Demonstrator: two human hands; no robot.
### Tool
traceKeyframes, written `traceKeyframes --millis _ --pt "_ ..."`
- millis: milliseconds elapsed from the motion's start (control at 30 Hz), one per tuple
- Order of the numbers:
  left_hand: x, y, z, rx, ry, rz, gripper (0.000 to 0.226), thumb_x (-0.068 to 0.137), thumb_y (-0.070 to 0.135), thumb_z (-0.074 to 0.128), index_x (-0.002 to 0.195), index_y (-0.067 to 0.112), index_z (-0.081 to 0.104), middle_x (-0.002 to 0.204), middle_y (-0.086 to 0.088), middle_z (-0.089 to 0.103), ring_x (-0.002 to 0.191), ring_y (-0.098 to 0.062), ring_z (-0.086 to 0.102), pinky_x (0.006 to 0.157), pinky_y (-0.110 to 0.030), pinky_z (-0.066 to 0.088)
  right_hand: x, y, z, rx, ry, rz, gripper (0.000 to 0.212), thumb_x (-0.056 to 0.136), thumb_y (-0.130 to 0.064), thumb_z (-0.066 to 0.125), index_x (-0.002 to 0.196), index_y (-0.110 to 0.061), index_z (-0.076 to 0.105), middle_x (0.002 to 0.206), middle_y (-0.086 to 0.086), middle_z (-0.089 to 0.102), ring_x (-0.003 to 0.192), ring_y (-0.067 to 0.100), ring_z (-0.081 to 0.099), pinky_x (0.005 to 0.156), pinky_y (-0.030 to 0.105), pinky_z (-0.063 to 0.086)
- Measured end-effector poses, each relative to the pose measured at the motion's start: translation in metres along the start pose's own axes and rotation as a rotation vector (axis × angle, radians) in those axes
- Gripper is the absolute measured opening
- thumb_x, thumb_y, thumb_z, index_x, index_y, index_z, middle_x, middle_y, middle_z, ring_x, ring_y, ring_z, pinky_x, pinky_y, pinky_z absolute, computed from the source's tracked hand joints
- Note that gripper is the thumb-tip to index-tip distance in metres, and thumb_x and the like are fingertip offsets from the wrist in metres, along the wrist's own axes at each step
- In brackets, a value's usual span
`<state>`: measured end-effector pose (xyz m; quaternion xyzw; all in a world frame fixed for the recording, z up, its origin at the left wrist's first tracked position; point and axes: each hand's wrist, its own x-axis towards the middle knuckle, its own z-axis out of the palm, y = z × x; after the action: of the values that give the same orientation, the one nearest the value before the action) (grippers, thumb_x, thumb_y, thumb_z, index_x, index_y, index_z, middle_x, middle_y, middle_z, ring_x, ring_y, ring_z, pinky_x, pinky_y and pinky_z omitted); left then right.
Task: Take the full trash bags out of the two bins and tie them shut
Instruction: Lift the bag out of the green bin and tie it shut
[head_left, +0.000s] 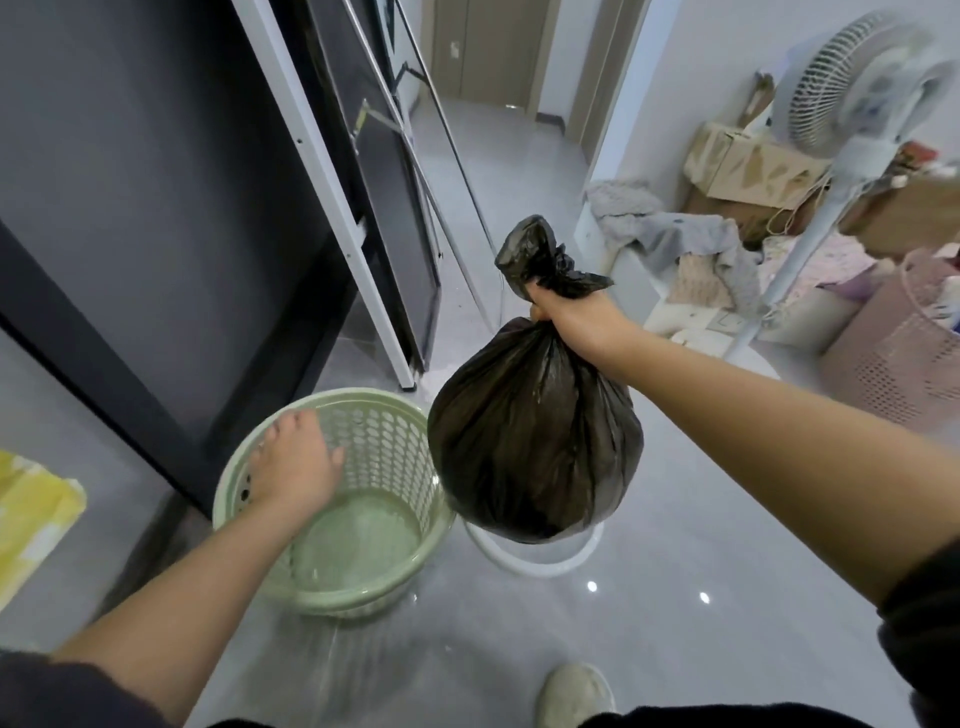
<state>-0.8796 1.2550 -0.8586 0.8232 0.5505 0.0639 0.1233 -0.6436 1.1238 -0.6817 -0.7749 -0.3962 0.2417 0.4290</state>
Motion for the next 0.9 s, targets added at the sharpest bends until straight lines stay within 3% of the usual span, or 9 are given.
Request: traceKeyframes --millis 167,333,400,467,500,633,733,800,900 --pt "0.003 0.086 0.012 -0.099 -0.036 0.281 0.046 0.089 0.031 0.053 0.13 0.011 0.043 0.131 -0.008 0.046 0.123 -0.028 0.042 0.099 -0.043 0.038 0.005 0.041 -0.023 0.04 0.064 0.079 0.028 0.096 -0.034 0.048 0.079 -0.011 0.049 0.081 0.009 0.05 0.075 0.016 0.044 0.069 0.031 0.034" --pt "0.01 0.154 0.038 -0.057 -0.052 0.448 0.027 0.089 0.02 0.048 0.114 0.012 0.054 0.115 -0.005 0.056 0.107 -0.025 0.051 0.088 -0.037 0.042 0.012 0.087 -0.047 0.055 0.128 0.191 0.033 0.093 -0.041 0.051 0.071 -0.016 0.054 0.085 0.006 0.059 0.082 0.019 0.053 0.088 0.035 0.044" --pt "0.011 0.174 0.051 -0.054 -0.093 0.454 0.028 0.089 0.017 0.046 0.114 0.01 0.055 0.115 -0.007 0.058 0.105 -0.027 0.054 0.084 -0.037 0.043 0.013 0.104 -0.057 0.064 0.138 0.216 0.037 0.094 -0.039 0.05 0.084 -0.006 0.06 0.089 0.007 0.06 0.078 0.015 0.056 0.084 0.025 0.046" --pt "0.01 0.19 0.066 -0.036 -0.167 0.432 0.028 0.09 0.015 0.045 0.116 0.009 0.054 0.118 -0.008 0.057 0.105 -0.028 0.055 0.082 -0.036 0.043 0.011 0.121 -0.065 0.081 0.151 0.232 0.036 0.096 -0.036 0.049 0.091 -0.003 0.061 0.087 0.007 0.058 0.069 0.009 0.054 0.063 0.01 0.042" --pt "0.01 0.196 0.076 -0.016 -0.211 0.414 0.028 0.09 0.015 0.044 0.116 0.009 0.054 0.119 -0.008 0.055 0.105 -0.029 0.055 0.081 -0.036 0.043 0.011 0.131 -0.068 0.073 0.153 0.244 0.032 0.096 -0.035 0.048 0.089 -0.007 0.059 0.086 0.007 0.057 0.068 0.011 0.051 0.058 0.012 0.04" --pt "0.013 0.208 0.126 0.058 -0.376 0.289 0.027 0.089 0.015 0.046 0.112 0.008 0.058 0.117 -0.011 0.058 0.104 -0.03 0.058 0.082 -0.036 0.047 0.015 0.184 -0.071 0.002 0.182 0.312 0.034 0.094 -0.038 0.049 0.081 -0.007 0.056 0.085 0.012 0.06 0.085 0.026 0.06 0.07 0.03 0.042" --pt "0.015 0.2 0.171 0.093 -0.485 0.125 0.032 0.089 0.016 0.047 0.118 0.008 0.058 0.12 -0.011 0.06 0.108 -0.029 0.06 0.084 -0.034 0.048 0.017 0.224 -0.071 -0.042 0.221 0.404 0.048 0.094 -0.038 0.05 0.102 0.007 0.061 0.107 0.024 0.066 0.107 0.039 0.058 0.087 0.042 0.049" --pt "0.014 0.19 0.197 0.09 -0.546 0.005 0.035 0.088 0.018 0.049 0.12 0.006 0.057 0.123 -0.012 0.059 0.112 -0.029 0.059 0.087 -0.033 0.048 0.018 0.248 -0.067 -0.105 0.203 0.441 0.047 0.095 -0.035 0.046 0.107 0.008 0.059 0.098 0.025 0.064 0.09 0.037 0.06 0.076 0.04 0.048" --pt "0.017 0.18 0.233 -0.006 -0.616 -0.182 0.043 0.084 0.019 0.053 0.123 0.001 0.053 0.126 -0.016 0.057 0.114 -0.031 0.058 0.092 -0.035 0.049 0.021 0.286 -0.056 -0.142 0.178 0.451 0.035 0.096 -0.026 0.045 0.091 0.007 0.057 0.076 0.008 0.053 0.07 0.019 0.046 0.063 0.027 0.031"
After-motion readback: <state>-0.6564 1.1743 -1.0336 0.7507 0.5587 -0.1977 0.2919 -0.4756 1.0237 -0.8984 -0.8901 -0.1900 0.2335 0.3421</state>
